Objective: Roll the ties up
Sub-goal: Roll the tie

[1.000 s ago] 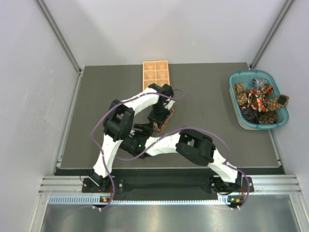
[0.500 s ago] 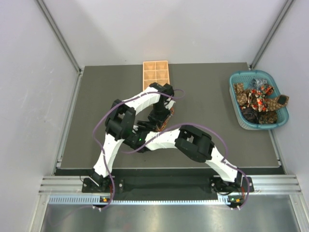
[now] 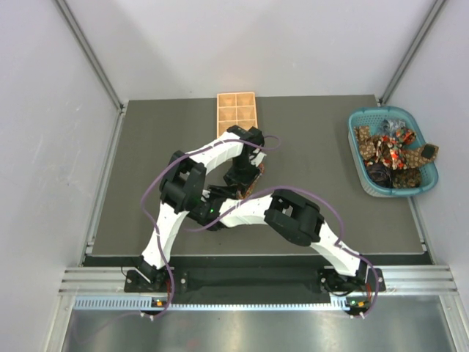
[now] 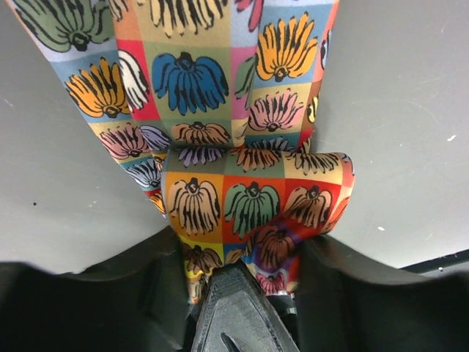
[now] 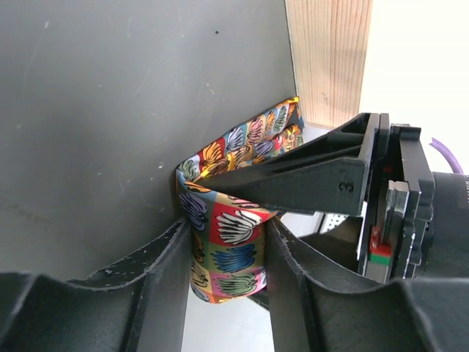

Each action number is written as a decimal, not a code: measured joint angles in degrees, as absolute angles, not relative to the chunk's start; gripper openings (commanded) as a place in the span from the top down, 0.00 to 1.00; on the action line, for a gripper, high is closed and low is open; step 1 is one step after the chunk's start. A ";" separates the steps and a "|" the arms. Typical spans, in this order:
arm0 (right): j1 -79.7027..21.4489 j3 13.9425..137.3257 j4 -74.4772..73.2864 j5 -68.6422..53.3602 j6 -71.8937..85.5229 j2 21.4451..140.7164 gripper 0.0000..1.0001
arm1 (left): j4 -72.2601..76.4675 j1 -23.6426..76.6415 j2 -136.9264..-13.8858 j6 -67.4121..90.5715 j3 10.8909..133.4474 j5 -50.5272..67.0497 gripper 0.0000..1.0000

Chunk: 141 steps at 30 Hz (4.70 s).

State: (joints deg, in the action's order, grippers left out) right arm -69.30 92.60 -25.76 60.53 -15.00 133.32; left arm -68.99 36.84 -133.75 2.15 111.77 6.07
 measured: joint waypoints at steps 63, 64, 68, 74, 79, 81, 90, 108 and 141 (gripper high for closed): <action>-49.56 90.30 -33.52 -13.50 -13.26 115.79 0.74 | 0.51 5.45 -69.87 37.63 34.15 10.17 0.01; -48.40 91.81 -34.37 -15.97 -13.17 116.90 0.74 | 0.73 5.45 -69.89 37.60 33.98 11.27 0.01; -44.36 97.51 -36.97 -25.80 -12.21 122.02 0.74 | 2.50 5.45 -70.22 37.36 33.82 15.20 0.01; -39.20 100.88 -38.17 -38.59 -10.22 126.91 0.74 | 5.19 7.66 -70.78 35.35 32.32 19.90 0.01; -37.32 100.09 -38.13 -42.04 -9.67 127.11 0.74 | 5.61 15.44 -70.76 32.12 32.21 18.35 0.01; -37.23 98.43 -37.04 -42.92 -8.93 126.80 0.74 | 5.85 19.97 -70.78 30.83 32.23 16.23 0.01; -34.87 94.43 -31.99 -48.27 -4.86 126.23 0.75 | 6.55 29.54 -70.91 23.51 32.62 8.34 0.01; -32.84 94.11 -30.89 -52.40 -2.28 127.26 0.75 | 1.15 37.69 -85.49 10.68 44.75 -1.06 0.01; -32.45 94.35 -32.58 -50.39 -1.50 127.24 0.39 | -2.31 41.30 -94.02 8.97 48.66 -6.50 0.37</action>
